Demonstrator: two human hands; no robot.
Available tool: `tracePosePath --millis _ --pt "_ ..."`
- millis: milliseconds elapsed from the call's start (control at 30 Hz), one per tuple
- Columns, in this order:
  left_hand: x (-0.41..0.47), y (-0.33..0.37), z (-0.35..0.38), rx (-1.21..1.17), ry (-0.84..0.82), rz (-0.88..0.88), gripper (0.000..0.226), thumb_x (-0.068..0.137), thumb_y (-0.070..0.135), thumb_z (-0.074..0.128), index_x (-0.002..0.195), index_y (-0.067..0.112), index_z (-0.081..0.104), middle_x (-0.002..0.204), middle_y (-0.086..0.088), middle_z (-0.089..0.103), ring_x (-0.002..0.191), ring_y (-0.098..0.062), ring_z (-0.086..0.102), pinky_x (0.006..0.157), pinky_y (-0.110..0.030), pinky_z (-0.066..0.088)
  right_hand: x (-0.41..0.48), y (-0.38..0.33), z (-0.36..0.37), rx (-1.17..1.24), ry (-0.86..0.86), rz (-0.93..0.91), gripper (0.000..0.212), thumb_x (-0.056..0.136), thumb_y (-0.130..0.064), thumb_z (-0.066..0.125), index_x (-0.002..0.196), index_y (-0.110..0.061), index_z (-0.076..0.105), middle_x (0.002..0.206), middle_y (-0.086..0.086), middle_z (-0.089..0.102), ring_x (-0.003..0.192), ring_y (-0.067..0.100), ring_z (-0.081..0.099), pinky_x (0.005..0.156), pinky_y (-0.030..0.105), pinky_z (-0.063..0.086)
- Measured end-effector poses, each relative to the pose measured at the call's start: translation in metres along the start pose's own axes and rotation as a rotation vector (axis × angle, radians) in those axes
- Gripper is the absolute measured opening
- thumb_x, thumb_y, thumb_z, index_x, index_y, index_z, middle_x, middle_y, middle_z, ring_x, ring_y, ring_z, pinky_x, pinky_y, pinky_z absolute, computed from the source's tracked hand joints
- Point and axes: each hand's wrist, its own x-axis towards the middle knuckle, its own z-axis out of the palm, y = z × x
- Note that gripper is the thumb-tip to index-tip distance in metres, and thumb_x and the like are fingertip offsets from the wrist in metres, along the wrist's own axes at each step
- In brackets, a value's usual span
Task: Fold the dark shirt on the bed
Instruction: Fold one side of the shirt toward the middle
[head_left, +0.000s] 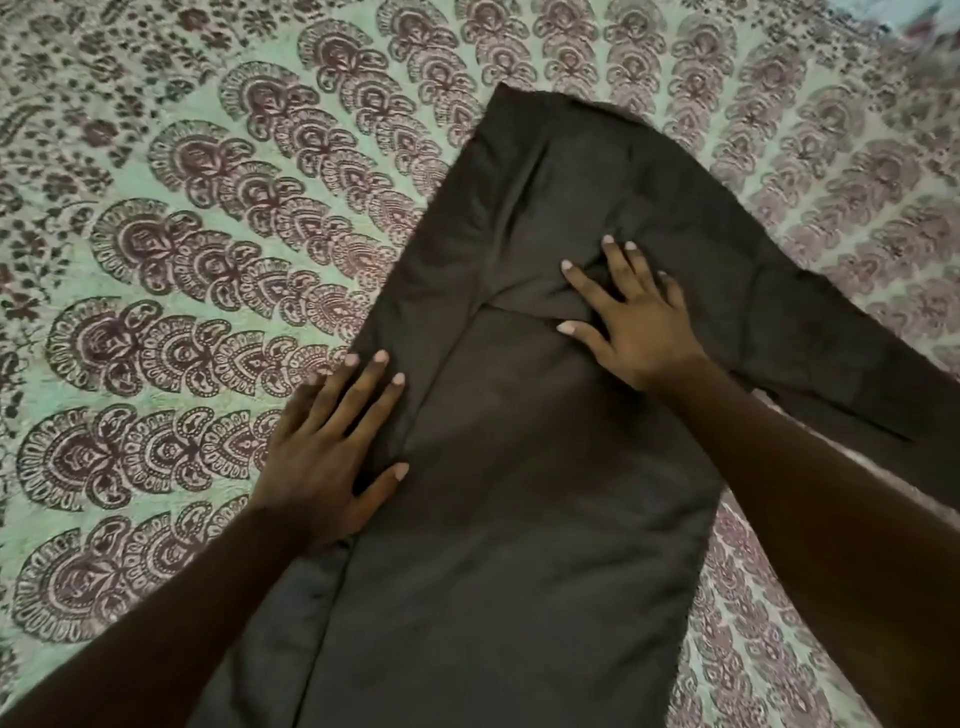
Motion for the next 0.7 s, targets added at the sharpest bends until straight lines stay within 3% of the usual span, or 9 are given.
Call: tracePosePath --millis 267,367,600,700 --pt "-0.080 0.026 0.005 -0.035 -0.061 -0.096 0.087 0.088 0.065 0.040 0.161 0.019 0.030 0.172 -0.003 0.016 0.159 -0.028 0.017 0.123 -0.055 0.022 -0.100 0.074 0.009 0.123 -0.109 0.313 0.075 0.089 -0.084 0.008 0.158 -0.057 0.003 0.174 -0.001 -0.005 0.161 0.025 -0.002 0.124 0.062 0.010" --pt "-0.079 0.052 0.004 -0.059 -0.083 -0.082 0.082 0.091 0.061 0.037 0.161 0.017 0.031 0.172 -0.002 0.016 0.158 -0.029 0.018 0.121 -0.057 0.025 -0.122 0.090 0.005 0.188 -0.095 0.399 0.072 0.092 -0.084 0.014 0.158 -0.056 0.008 0.174 0.003 0.000 0.161 0.027 -0.001 0.124 0.061 0.008" --pt "0.058 0.155 -0.002 -0.163 0.021 0.122 0.069 0.102 0.050 0.038 0.163 0.020 0.022 0.173 0.001 0.010 0.160 -0.020 0.009 0.124 -0.047 0.022 -0.154 0.126 0.004 0.292 0.118 0.784 0.073 0.096 -0.080 0.026 0.152 -0.036 0.038 0.164 0.011 0.033 0.152 0.034 0.027 0.114 0.066 0.023" --pt "0.124 0.198 0.003 -0.124 0.027 0.222 0.070 0.103 0.049 0.041 0.163 0.023 0.019 0.174 0.002 0.008 0.160 -0.022 0.008 0.124 -0.049 0.022 -0.160 0.140 0.007 0.309 0.161 0.987 0.072 0.099 -0.072 0.034 0.148 -0.020 0.044 0.163 0.016 0.032 0.152 0.038 0.025 0.114 0.069 0.022"
